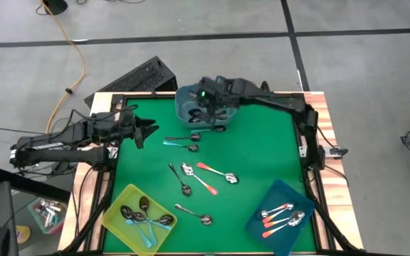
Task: Sort silverware by color (type)
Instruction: Put the black spoon into the light blue bin
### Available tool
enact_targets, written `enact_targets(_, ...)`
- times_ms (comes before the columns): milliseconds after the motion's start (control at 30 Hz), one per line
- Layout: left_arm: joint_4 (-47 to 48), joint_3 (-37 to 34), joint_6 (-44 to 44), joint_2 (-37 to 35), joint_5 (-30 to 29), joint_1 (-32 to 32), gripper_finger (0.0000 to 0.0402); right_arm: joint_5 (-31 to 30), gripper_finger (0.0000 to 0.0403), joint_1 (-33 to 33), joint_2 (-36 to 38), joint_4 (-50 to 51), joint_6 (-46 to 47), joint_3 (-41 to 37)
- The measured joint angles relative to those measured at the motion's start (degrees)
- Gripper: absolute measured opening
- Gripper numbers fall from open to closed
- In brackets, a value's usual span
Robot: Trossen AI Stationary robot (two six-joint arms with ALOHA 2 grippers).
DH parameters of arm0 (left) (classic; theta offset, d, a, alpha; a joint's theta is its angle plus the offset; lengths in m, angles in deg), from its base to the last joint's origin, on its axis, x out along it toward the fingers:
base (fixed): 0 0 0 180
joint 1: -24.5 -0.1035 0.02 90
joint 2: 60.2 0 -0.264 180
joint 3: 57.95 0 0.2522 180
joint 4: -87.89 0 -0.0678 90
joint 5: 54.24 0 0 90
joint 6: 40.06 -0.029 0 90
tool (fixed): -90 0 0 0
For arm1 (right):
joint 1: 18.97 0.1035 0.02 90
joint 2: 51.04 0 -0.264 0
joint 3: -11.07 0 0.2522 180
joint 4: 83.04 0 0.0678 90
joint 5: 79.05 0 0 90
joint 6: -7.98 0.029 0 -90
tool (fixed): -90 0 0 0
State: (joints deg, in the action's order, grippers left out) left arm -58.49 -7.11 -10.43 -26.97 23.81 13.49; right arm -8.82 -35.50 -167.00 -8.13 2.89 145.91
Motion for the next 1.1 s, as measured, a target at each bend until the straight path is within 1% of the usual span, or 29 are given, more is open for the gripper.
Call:
enact_targets(67, 0.0, 0.0, 0.0, 0.1, -2.1, 0.0, 0.0170, 3.9, 0.0006, -2.1, 0.0, -5.2, -1.6, -2.9)
enact_targets(133, 0.1, 0.0, 0.0, 0.1, -3.7, 0.0, 0.0170, 6.4, 0.0006, -4.0, -0.3, -8.6, -2.4, -5.7)
enact_targets(267, 0.2, 0.0, 0.0, 0.1, -5.3, 0.0, 0.0170, 13.9, 0.0007, -6.4, -0.1, -17.6, -4.0, -12.3)
enact_targets(433, 0.2, 0.0, 0.0, 0.1, -6.1, 0.0, 0.0170, 16.6, 0.0007, -8.2, -0.2, -25.7, -4.4, -20.8)
enact_targets(567, 0.2, 0.0, 0.1, 0.1, -8.0, 0.0, 0.0170, 22.4, 0.0008, -9.9, -0.2, -32.0, -3.3, -26.2)
enact_targets(700, 0.2, 0.0, 0.6, 0.1, -10.1, 0.0, 0.0170, 24.3, 0.0009, -11.0, -0.2, -36.4, -3.0, -30.2)
enact_targets(900, 0.2, 0.0, 0.7, 0.1, -11.5, 0.0, 0.0170, 27.6, 0.0009, -12.4, -0.2, -39.3, -2.7, -33.6)
enact_targets(1100, 0.2, 0.0, 0.5, 0.1, -12.8, 0.0, 0.0170, 27.8, 0.0016, -13.8, -0.2, -40.1, -1.4, -34.6)
